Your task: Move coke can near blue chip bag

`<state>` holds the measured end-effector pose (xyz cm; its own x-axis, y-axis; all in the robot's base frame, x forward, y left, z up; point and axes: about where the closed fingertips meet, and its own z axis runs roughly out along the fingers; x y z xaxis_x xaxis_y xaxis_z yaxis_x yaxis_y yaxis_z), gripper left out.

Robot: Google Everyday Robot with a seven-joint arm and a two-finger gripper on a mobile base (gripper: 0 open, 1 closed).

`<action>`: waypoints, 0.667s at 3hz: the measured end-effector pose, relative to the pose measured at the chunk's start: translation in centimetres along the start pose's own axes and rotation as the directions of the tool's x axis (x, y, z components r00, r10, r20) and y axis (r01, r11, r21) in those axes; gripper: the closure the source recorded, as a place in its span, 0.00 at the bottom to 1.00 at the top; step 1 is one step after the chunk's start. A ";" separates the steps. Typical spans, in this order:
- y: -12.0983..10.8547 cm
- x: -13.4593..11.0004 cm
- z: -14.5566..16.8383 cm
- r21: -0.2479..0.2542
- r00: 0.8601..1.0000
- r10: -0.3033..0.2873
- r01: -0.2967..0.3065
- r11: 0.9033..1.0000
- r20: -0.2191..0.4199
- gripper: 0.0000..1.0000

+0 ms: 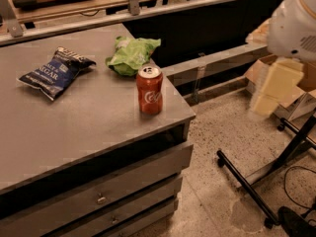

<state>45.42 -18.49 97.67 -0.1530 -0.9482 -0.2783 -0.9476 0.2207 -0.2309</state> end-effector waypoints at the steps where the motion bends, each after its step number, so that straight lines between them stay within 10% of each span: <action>1: -0.5 -7.4 3.5 -0.075 0.985 -0.115 0.125 0.989 0.131 0.00; 2: 0.1 -13.7 6.8 -0.120 0.952 -0.219 0.248 0.961 0.213 0.00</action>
Offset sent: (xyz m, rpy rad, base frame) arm 0.0533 0.2266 -0.0470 0.1943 0.0695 0.4891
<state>49.33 -3.96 95.09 0.1219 -0.9026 -0.4128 -0.9824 -0.0505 -0.1796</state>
